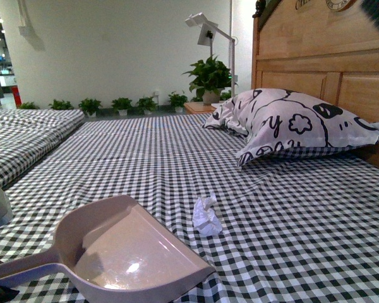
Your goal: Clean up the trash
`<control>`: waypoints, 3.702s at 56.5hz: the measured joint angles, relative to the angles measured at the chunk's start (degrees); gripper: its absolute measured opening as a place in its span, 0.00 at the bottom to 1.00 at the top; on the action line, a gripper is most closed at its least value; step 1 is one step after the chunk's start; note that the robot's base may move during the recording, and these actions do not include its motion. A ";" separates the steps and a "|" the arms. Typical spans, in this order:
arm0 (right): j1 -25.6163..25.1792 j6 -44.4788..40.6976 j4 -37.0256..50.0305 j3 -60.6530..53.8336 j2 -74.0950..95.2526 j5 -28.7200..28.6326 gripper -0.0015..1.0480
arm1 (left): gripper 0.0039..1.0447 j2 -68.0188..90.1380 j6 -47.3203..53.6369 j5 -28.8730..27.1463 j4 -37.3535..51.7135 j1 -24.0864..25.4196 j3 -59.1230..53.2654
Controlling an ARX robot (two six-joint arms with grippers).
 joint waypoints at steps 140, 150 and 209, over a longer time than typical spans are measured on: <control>-13.44 21.70 -3.61 8.35 -3.78 -40.96 0.19 | 0.27 -32.48 -39.78 -26.95 42.21 0.09 -24.76; -13.29 25.03 -5.07 6.43 -11.10 -40.24 0.19 | 0.27 -45.51 -41.72 -30.45 37.90 -4.26 -29.33; -7.45 24.44 -9.25 2.95 -27.19 -26.95 0.19 | 0.27 -75.41 -48.41 -57.48 26.82 -25.75 -37.68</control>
